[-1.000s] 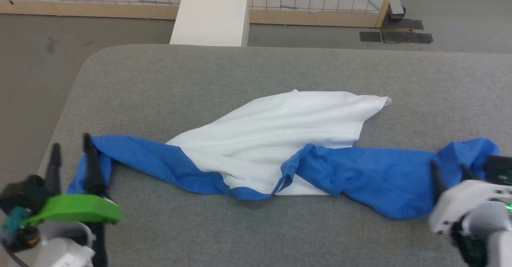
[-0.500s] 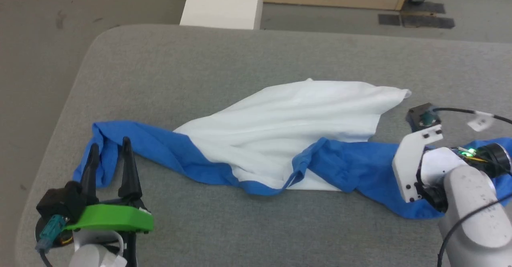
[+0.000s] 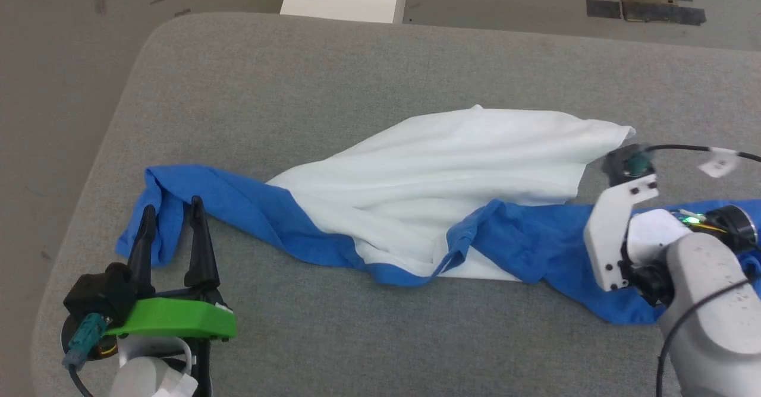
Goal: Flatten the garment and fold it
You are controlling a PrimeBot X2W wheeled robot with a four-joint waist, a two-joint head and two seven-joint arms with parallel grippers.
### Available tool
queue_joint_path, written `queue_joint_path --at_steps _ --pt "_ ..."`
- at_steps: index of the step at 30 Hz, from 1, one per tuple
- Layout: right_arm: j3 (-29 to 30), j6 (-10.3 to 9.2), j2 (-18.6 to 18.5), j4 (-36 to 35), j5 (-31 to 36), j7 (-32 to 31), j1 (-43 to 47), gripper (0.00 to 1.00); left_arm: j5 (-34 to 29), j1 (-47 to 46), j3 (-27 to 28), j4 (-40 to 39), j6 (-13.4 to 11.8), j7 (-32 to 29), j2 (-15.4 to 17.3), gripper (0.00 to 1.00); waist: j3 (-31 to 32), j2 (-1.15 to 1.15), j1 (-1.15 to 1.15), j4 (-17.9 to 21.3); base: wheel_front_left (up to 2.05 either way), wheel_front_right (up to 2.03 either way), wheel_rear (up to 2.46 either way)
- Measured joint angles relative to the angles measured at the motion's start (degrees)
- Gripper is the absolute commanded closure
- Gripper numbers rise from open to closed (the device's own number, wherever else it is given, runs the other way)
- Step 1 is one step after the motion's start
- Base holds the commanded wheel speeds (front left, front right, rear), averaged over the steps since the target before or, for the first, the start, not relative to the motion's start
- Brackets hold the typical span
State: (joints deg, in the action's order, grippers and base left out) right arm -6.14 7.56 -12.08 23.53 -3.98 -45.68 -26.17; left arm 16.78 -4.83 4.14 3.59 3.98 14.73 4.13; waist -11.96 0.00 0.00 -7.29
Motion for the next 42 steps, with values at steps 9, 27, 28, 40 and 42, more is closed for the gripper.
queue_joint_path --at_steps 9,27,28,40,42 --pt "7.55 0.00 -1.43 -18.66 -4.54 9.95 14.15 1.00 -0.53 0.44 0.93 0.88 0.47 0.00 -0.62 0.00 3.97 0.00 0.00 0.96 0.00 0.00 0.00" --pt "2.59 0.03 -7.25 -25.43 -5.25 8.92 41.67 0.00 -0.48 2.44 1.36 1.88 0.41 0.00 -0.98 0.00 7.13 0.00 0.00 4.86 0.00 0.00 0.00" --pt "3.38 0.03 -6.49 -25.17 -5.43 9.98 41.00 0.00 -0.49 2.44 1.35 2.07 0.42 0.00 -0.99 0.00 7.17 0.00 0.00 4.78 0.00 0.00 0.00" --pt "11.41 0.01 1.52 -29.10 -8.53 7.55 25.64 0.00 -0.49 2.46 1.07 2.42 0.42 0.00 -1.04 0.00 7.76 0.00 0.00 3.59 0.00 0.00 0.00" --pt "10.24 0.01 1.67 -25.17 -6.08 5.64 21.60 0.00 -0.49 2.41 0.70 2.33 0.43 0.00 -1.05 0.00 7.33 0.00 0.00 3.49 0.00 0.00 0.00"
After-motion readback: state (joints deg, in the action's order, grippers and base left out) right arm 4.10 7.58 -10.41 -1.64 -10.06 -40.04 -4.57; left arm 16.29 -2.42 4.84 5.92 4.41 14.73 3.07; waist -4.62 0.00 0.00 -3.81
